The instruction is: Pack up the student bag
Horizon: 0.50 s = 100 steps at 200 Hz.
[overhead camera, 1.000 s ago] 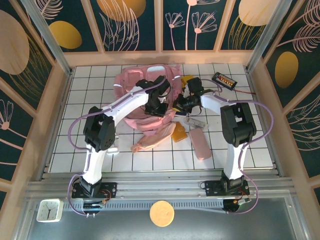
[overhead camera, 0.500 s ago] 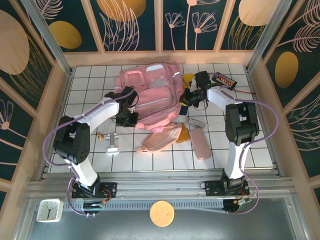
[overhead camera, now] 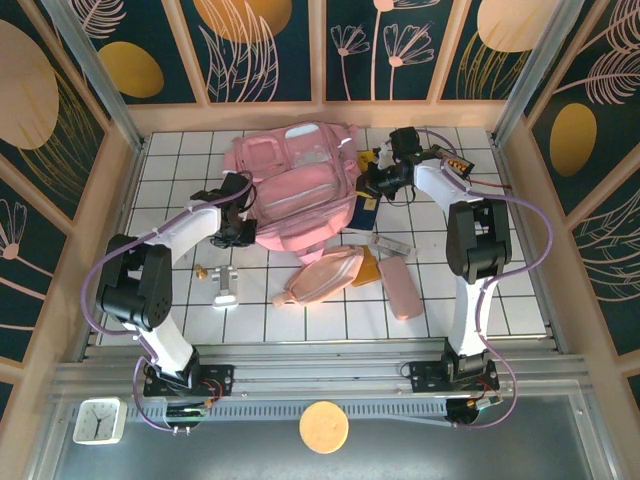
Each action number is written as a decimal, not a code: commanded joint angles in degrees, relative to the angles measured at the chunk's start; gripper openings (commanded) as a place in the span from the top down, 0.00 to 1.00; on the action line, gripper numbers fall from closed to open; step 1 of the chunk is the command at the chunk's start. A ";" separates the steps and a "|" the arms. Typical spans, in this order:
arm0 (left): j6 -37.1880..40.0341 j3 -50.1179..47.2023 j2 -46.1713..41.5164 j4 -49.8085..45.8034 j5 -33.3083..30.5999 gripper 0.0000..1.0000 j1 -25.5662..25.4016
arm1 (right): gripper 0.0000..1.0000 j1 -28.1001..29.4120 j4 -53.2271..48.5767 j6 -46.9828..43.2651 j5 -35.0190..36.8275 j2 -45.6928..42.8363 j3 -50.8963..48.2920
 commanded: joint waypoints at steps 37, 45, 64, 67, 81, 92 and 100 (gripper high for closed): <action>3.29 -7.65 -3.52 -1.66 -21.08 1.00 9.02 | 1.00 -4.07 9.48 4.61 -4.11 -5.00 4.04; 3.98 -8.50 -4.32 0.17 -20.43 1.00 9.30 | 1.00 -4.07 9.30 4.73 -5.12 -4.46 4.19; 4.60 -9.51 -7.36 3.39 -15.80 1.00 9.32 | 1.00 -3.70 10.53 6.29 -6.77 -4.25 3.71; 4.60 -9.55 -8.00 3.82 -14.63 1.00 9.28 | 1.00 -3.59 10.57 6.53 -7.40 -4.18 3.79; 4.77 -10.25 -11.46 6.18 -8.53 1.00 9.28 | 1.00 -2.93 11.01 7.68 -9.38 -3.69 4.71; 4.54 -11.71 -14.28 7.55 -6.13 1.00 9.20 | 1.00 -2.22 11.51 8.51 -9.95 -3.75 5.74; 4.69 -12.13 -15.93 7.93 -5.44 1.00 9.24 | 1.00 -1.65 12.54 9.82 -10.46 -3.98 6.27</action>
